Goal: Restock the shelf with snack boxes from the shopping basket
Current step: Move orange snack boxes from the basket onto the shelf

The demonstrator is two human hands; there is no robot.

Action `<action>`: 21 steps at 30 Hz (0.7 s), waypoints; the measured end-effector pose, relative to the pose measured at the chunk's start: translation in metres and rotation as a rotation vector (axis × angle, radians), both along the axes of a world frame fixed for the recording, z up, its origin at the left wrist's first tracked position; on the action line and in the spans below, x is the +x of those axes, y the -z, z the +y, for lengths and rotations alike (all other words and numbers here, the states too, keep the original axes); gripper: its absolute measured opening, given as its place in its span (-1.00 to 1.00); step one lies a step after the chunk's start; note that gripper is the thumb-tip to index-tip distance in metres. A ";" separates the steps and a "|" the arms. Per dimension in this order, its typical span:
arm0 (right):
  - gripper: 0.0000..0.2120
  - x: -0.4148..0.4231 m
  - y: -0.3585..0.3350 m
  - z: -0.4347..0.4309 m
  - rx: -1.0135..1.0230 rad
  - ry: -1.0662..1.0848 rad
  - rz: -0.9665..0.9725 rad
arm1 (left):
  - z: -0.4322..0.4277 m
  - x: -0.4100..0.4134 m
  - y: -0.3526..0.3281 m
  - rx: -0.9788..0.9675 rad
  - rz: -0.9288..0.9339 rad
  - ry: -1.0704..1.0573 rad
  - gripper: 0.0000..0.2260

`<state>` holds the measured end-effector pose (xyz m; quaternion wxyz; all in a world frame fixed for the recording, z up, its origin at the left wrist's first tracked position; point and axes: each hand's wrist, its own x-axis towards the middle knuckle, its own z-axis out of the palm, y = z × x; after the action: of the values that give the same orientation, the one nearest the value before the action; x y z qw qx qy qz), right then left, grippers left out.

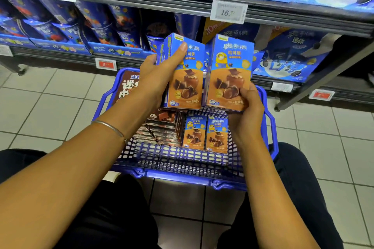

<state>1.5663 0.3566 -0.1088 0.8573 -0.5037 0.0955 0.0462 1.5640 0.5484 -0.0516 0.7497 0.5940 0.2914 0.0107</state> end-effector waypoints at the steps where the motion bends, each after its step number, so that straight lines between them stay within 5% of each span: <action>1: -0.67 0.000 -0.004 0.002 0.037 -0.045 -0.025 | -0.002 -0.001 0.001 0.010 -0.002 -0.001 -0.48; 7: -0.74 -0.009 -0.013 0.027 0.028 -0.156 -0.070 | -0.009 -0.003 0.006 0.057 0.037 0.035 -0.45; 16: -0.52 -0.014 -0.015 0.038 0.021 -0.329 0.037 | -0.009 -0.002 0.008 -0.020 0.119 0.130 -0.22; 21: -0.88 -0.008 -0.016 0.033 0.074 -0.263 0.103 | -0.014 0.003 0.006 0.003 0.112 0.193 -0.05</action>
<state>1.5578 0.3896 -0.0924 0.8558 -0.4770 0.0706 0.1873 1.5669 0.5345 -0.0571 0.7289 0.6202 0.2743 -0.0942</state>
